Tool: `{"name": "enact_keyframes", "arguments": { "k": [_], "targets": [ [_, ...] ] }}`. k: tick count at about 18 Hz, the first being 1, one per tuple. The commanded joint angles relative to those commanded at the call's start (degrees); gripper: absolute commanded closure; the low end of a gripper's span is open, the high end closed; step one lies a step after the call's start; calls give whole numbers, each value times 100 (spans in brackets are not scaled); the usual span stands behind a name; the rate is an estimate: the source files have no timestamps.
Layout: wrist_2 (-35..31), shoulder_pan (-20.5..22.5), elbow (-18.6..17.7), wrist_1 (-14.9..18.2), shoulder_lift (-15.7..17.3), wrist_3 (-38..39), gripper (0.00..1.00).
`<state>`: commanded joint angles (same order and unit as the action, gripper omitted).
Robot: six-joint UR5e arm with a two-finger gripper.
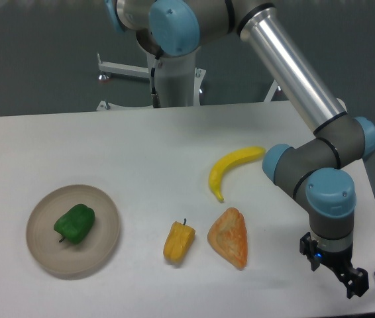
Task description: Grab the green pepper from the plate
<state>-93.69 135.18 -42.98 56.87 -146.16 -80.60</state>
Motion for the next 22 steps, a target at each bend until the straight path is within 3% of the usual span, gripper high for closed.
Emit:
{"name": "enact_keyframes", "arguments": {
  "k": [5, 7, 12, 17, 22],
  "targets": [
    [9, -44, -114, 52, 114, 44, 0],
    [52, -61, -368, 149, 307, 122, 0],
    [500, -211, -1562, 202, 1184, 912, 0],
    [1142, -588, -2871, 194, 2187, 2483, 0],
    [1827, -1106, -3436, 185, 2723, 4093, 0]
  ]
}}
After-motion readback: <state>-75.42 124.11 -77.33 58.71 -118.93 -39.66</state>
